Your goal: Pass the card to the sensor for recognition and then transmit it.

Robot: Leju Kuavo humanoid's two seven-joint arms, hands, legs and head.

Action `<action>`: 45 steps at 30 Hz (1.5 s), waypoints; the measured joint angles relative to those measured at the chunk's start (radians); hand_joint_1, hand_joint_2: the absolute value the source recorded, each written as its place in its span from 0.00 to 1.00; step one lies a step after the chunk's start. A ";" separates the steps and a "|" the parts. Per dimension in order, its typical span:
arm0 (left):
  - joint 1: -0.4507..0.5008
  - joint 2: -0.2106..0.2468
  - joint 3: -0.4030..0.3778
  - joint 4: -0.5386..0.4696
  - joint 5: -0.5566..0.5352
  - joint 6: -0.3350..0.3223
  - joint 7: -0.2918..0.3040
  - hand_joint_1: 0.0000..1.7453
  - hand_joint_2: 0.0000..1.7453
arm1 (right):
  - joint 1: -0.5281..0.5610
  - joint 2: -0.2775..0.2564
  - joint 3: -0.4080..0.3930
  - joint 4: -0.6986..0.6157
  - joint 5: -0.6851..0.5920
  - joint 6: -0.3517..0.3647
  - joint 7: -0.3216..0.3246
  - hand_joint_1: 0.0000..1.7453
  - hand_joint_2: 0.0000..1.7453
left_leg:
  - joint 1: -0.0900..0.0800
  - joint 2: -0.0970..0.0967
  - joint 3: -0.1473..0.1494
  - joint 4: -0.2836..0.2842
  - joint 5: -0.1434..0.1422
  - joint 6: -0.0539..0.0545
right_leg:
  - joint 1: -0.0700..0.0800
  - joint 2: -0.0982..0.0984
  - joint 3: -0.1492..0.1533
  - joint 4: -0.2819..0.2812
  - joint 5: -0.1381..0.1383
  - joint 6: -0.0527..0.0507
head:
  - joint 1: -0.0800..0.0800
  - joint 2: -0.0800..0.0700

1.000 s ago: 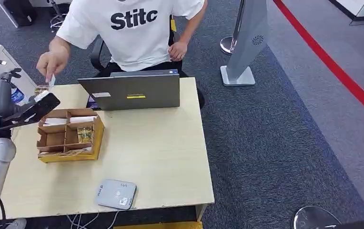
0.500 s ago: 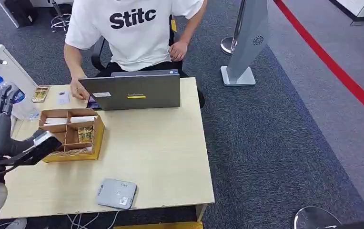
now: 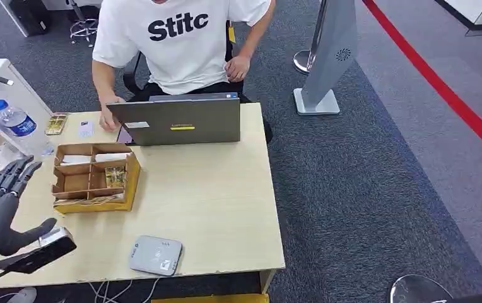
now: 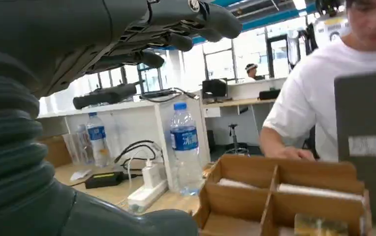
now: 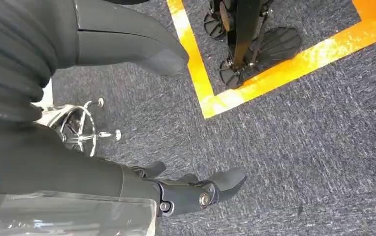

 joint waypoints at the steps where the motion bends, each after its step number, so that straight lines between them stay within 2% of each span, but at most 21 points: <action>1: 0.015 0.013 0.000 -0.002 -0.007 -0.011 0.002 0.00 1.00 | 0.001 0.001 -0.002 -0.001 0.003 0.003 0.000 0.00 1.00 | 0.000 0.000 0.000 0.000 0.000 0.000 | 0.000 0.000 0.000 0.000 0.000 0.000 | 0.000 0.000; 5: 0.050 0.053 -0.002 -0.002 -0.008 -0.040 0.003 0.00 1.00 | 0.001 0.002 -0.007 -0.005 0.027 0.014 0.000 0.00 1.00 | 0.000 -0.001 0.000 0.000 0.000 0.000 | 0.000 -0.001 0.000 0.000 0.000 0.000 | 0.000 0.000; 8: 0.048 0.056 -0.008 0.008 -0.045 -0.040 0.035 0.00 1.00 | 0.000 0.006 -0.010 -0.010 0.047 0.021 0.000 0.00 1.00 | 0.000 -0.002 0.000 0.000 0.000 0.000 | 0.000 -0.001 0.000 0.000 0.000 0.000 | 0.000 0.000; 13: 0.025 0.018 -0.057 0.076 -0.112 0.004 0.063 0.00 1.00 | -0.001 0.013 -0.011 -0.014 0.072 0.024 0.001 0.00 1.00 | 0.000 -0.002 0.000 0.000 0.001 0.000 | 0.000 -0.001 0.000 0.000 0.000 0.000 | 0.000 0.000; 17: 0.014 0.002 -0.078 0.104 -0.119 0.012 0.066 0.00 1.00 | -0.001 0.015 -0.011 -0.015 0.073 0.024 0.001 0.00 1.00 | 0.000 -0.002 0.000 0.000 0.001 0.000 | 0.000 -0.001 0.000 0.000 0.000 0.001 | 0.000 0.000; 21: -0.008 -0.019 -0.103 0.144 -0.173 0.032 0.082 0.00 1.00 | -0.003 0.018 -0.011 -0.015 0.094 0.031 -0.005 0.00 1.00 | 0.000 -0.002 0.000 0.000 0.001 0.000 | 0.000 -0.001 0.000 0.000 0.000 0.001 | 0.000 0.000; 25: -0.066 -0.062 -0.146 0.220 -0.260 0.110 0.105 0.00 1.00 | -0.014 0.018 -0.011 -0.009 0.111 0.032 -0.037 0.00 1.00 | 0.000 -0.003 0.000 0.001 0.001 0.001 | 0.000 -0.003 0.001 0.000 0.001 0.001 | 0.000 0.000; 30: -0.132 -0.118 -0.185 0.282 -0.311 0.183 0.108 0.00 1.00 | -0.027 0.018 -0.011 0.004 0.125 0.031 -0.063 0.00 1.00 | 0.000 -0.003 0.000 0.001 0.002 0.001 | 0.000 -0.003 0.001 0.000 0.001 0.001 | 0.000 0.000; 36: -0.196 -0.165 -0.221 0.344 -0.350 0.192 0.124 0.00 1.00 | -0.036 0.018 -0.011 0.021 0.128 0.026 -0.080 0.00 1.00 | 0.000 -0.003 0.000 0.001 0.002 0.001 | 0.000 -0.003 0.000 0.000 0.002 0.001 | 0.000 0.000; 45: -0.264 -0.183 -0.238 0.421 -0.358 0.185 0.126 0.00 1.00 | -0.040 0.015 -0.011 0.034 0.142 0.035 -0.081 0.00 1.00 | 0.000 -0.003 0.000 0.001 0.002 0.001 | 0.000 -0.003 0.000 0.000 0.002 0.001 | 0.000 0.000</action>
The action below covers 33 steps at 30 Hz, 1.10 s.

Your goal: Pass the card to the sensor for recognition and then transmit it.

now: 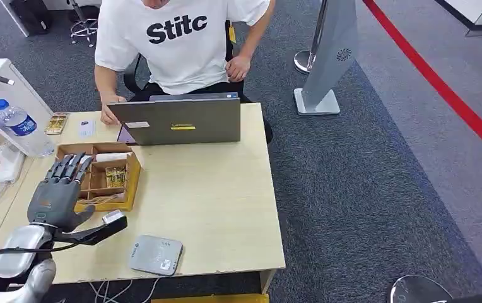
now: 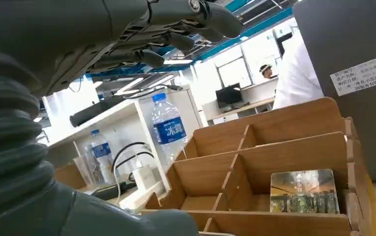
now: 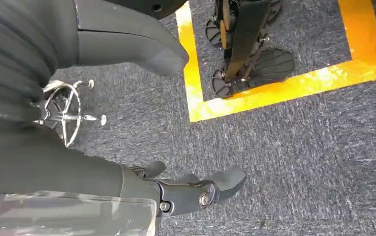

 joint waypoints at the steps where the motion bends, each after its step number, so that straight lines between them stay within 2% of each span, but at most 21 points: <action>1: -0.004 -0.002 -0.001 0.004 0.000 0.000 0.000 0.00 1.00 | 0.000 0.000 0.000 0.001 0.000 0.000 0.000 0.00 1.00 | 0.000 0.000 0.000 0.000 0.000 0.000 | 0.000 0.000 0.000 0.000 0.000 0.000 | 0.000 0.000; 11: -0.011 -0.007 -0.006 0.031 0.000 -0.001 0.000 0.00 1.00 | -0.001 -0.003 0.000 0.006 0.000 0.001 0.000 0.00 1.00 | 0.000 0.000 0.000 0.000 0.000 0.000 | 0.000 0.000 0.000 0.000 0.000 0.000 | 0.000 0.000; 15: -0.013 -0.007 -0.007 0.034 0.002 -0.024 0.000 0.00 1.00 | -0.001 -0.003 0.000 0.007 0.000 0.002 0.001 0.00 1.00 | 0.000 0.000 0.000 0.000 0.000 0.000 | 0.000 0.000 0.000 0.000 0.000 0.000 | 0.000 0.000; 22: -0.001 0.012 -0.019 0.034 0.014 -0.062 -0.007 0.00 1.00 | 0.000 -0.003 0.000 0.007 0.003 0.008 0.021 0.00 1.00 | 0.000 0.000 0.000 0.000 0.000 0.000 | 0.000 0.000 0.000 0.000 0.000 0.000 | 0.000 0.000; 33: 0.012 0.031 -0.021 0.034 0.018 -0.068 -0.007 0.00 1.00 | 0.000 -0.003 0.000 0.007 0.003 0.010 0.026 0.00 1.00 | 0.000 0.000 0.000 0.000 0.000 0.000 | 0.000 0.000 0.000 0.000 0.000 0.000 | 0.000 0.000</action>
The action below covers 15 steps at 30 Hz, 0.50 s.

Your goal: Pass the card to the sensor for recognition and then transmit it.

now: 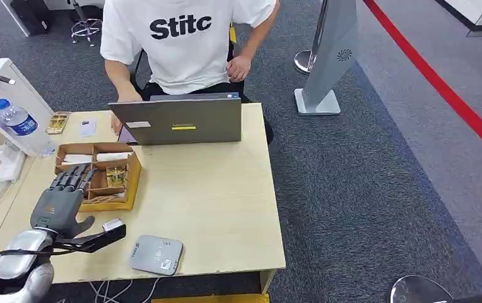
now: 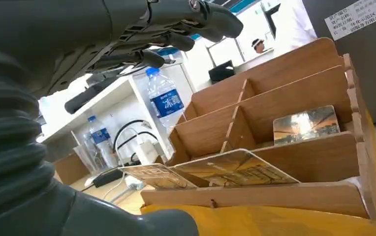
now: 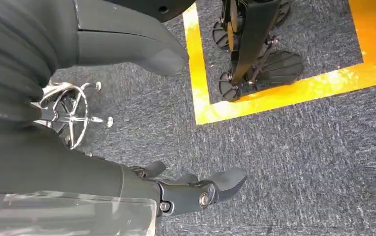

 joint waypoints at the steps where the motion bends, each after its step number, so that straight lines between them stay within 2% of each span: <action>1: 0.001 0.001 0.000 0.000 0.002 0.000 0.000 0.00 1.00 | 0.000 0.000 0.000 0.000 0.000 0.000 0.001 0.00 1.00 | 0.000 0.000 0.000 0.000 0.000 0.000 | 0.000 0.000 0.000 0.000 0.000 0.000 | 0.000 0.000; 12: 0.002 0.001 -0.002 0.000 -0.001 0.003 -0.002 0.00 1.00 | 0.000 0.000 0.000 0.000 0.013 0.006 0.006 0.00 1.00 | 0.000 0.000 0.000 0.000 0.000 0.000 | 0.000 0.000 0.000 0.000 0.000 0.000 | 0.000 0.000; 15: 0.000 -0.001 -0.003 0.006 -0.010 0.006 0.016 0.00 1.00 | 0.000 0.000 0.000 0.000 0.018 0.003 0.003 0.00 1.00 | 0.000 0.000 0.000 0.000 0.000 0.000 | 0.000 0.000 0.000 0.000 0.000 0.000 | 0.000 0.000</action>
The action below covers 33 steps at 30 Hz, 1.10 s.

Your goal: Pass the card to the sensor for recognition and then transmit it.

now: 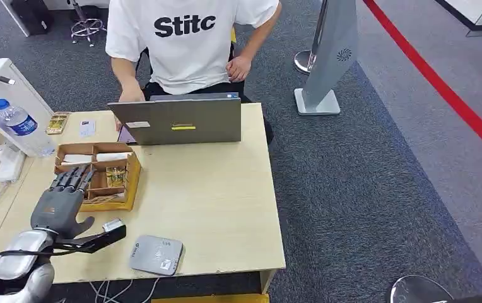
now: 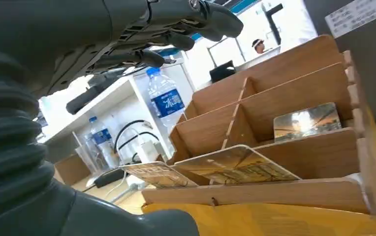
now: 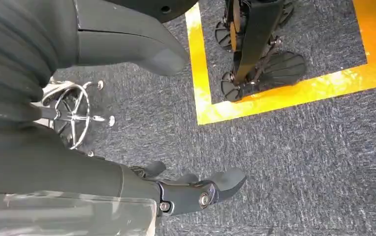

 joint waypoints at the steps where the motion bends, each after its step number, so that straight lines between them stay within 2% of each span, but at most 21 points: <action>1: -0.003 -0.002 0.000 0.006 -0.002 0.000 0.005 0.00 1.00 | 0.000 0.000 0.000 0.000 0.001 0.000 -0.001 0.00 1.00 | 0.000 0.000 0.000 0.000 0.000 0.000 | 0.000 0.000 0.000 0.000 0.000 0.000 | 0.000 0.000; 11: -0.052 -0.028 0.000 0.111 -0.010 -0.008 0.018 0.00 1.00 | -0.001 0.000 0.000 0.000 0.006 0.000 -0.003 0.00 1.00 | 0.000 0.000 0.000 0.000 0.001 0.000 | 0.000 0.000 0.000 0.000 0.000 0.000 | 0.000 0.000; 27: -0.062 -0.051 0.000 0.158 -0.010 -0.012 0.022 0.00 1.00 | 0.000 0.000 0.000 0.000 0.011 0.002 -0.001 0.00 1.00 | 0.000 0.000 0.000 0.000 0.001 0.000 | 0.000 0.000 0.000 0.000 0.000 0.000 | 0.000 0.000; 28: -0.062 -0.052 0.000 0.158 -0.010 -0.012 0.022 0.93 1.00 | 0.000 0.000 0.000 0.000 0.011 0.003 -0.001 0.00 1.00 | 0.000 0.000 0.000 0.000 0.001 0.000 | 0.000 0.000 0.000 0.000 0.000 0.000 | 0.000 0.000; 29: -0.063 -0.053 0.000 0.158 -0.010 -0.012 0.022 1.00 1.00 | 0.000 0.000 0.000 0.000 0.011 0.003 -0.001 0.00 1.00 | 0.000 0.000 0.000 0.000 0.001 0.000 | 0.000 0.000 0.000 0.000 0.000 0.000 | 0.000 0.000; 33: -0.063 -0.060 0.000 0.158 -0.011 -0.012 0.022 1.00 1.00 | 0.000 0.000 0.000 0.000 0.016 0.003 -0.003 0.00 1.00 | 0.000 0.000 0.000 0.000 0.001 0.000 | 0.000 0.000 0.000 0.000 0.000 0.000 | 0.000 0.000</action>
